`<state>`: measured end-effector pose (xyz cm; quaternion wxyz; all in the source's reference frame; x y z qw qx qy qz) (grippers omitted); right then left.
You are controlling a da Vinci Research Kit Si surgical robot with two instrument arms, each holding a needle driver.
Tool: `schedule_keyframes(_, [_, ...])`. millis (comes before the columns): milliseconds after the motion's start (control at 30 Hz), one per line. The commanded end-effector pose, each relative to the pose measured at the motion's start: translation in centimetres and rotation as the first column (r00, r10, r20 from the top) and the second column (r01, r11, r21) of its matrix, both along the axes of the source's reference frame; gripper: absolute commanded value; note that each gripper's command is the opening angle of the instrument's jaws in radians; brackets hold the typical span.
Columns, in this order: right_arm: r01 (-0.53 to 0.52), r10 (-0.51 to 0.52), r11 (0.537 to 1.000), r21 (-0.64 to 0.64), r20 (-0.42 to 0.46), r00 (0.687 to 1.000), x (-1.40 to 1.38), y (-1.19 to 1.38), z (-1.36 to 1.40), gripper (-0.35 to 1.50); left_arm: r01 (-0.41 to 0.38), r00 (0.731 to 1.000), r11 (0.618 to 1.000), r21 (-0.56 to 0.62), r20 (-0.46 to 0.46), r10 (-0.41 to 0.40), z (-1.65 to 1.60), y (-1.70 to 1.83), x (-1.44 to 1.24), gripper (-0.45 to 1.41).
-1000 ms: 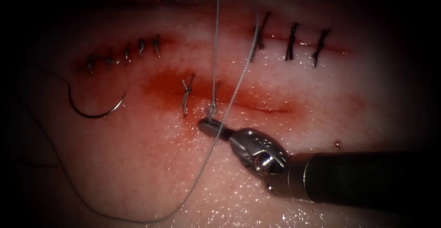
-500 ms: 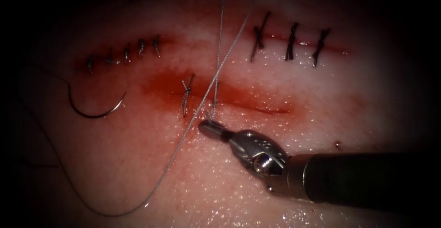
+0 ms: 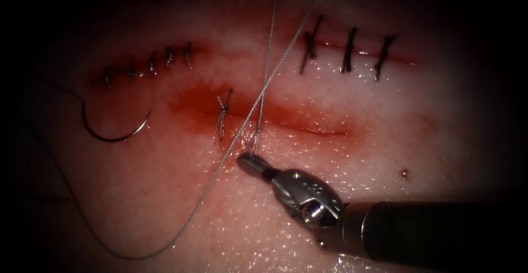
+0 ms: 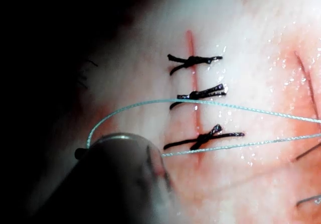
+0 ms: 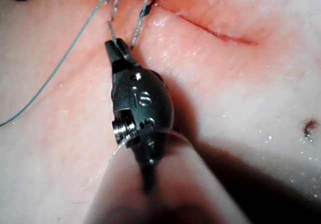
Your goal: Wound Closure
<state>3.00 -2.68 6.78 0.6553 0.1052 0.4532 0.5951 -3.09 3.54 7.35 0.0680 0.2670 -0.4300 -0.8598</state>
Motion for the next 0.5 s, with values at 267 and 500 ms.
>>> schedule_keyframes(267, [-0.024, 0.015, 0.990, -0.136, -0.067, 0.998, -0.15, 0.22, 0.09, 0.78, -0.198, 0.919, 0.975, 0.103, 0.367, 0.148, -0.18, -0.51, 0.22, -0.45])
schedule_keyframes(500, [-0.039, 0.033, 0.992, -0.124, -0.047, 0.998, -0.54, 0.34, -0.14, 0.31, -0.530, 0.649, 0.833, 0.162, 0.709, 0.275, -0.80, -1.31, 0.42, -0.45])
